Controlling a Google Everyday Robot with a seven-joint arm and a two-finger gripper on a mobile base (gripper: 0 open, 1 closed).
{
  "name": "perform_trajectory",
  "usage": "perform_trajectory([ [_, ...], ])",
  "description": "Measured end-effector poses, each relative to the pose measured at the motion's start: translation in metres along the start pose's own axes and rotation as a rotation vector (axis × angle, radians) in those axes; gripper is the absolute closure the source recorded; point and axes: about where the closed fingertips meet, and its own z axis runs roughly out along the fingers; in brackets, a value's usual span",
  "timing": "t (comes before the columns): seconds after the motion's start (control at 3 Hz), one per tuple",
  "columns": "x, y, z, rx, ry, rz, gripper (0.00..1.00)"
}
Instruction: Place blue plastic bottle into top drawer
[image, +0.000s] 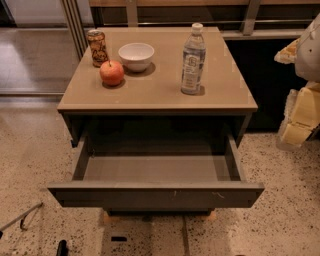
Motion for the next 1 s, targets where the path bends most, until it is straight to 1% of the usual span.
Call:
perform_trajectory([
  [0.33, -0.001, -0.001, 0.000, 0.004, -0.003, 0.001, 0.00],
  [0.67, -0.008, -0.024, 0.012, 0.028, -0.044, 0.015, 0.00],
  [1.0, -0.027, -0.060, 0.034, 0.037, -0.096, 0.015, 0.00],
])
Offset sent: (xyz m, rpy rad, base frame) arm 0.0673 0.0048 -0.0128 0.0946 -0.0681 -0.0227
